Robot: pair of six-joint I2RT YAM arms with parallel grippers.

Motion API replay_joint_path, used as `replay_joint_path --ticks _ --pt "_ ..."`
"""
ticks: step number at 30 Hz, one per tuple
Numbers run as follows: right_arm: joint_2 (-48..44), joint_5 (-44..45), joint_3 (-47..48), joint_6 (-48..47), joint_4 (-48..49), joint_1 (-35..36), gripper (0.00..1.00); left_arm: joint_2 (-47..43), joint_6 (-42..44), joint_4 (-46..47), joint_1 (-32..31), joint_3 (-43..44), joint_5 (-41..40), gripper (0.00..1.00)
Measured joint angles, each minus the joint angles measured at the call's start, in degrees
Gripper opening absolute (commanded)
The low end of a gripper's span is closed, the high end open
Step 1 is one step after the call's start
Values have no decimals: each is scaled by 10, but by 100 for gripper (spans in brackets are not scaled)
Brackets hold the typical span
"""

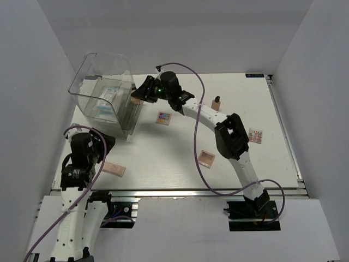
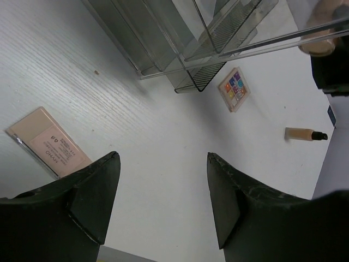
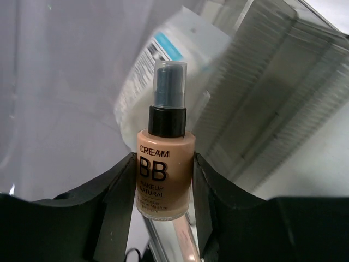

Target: Organize the makeup

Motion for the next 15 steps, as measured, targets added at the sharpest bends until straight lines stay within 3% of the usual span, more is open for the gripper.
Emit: replay_joint_path --ticks 15 --pt "59 70 34 59 19 4 0 -5 10 -44 0 31 -17 75"
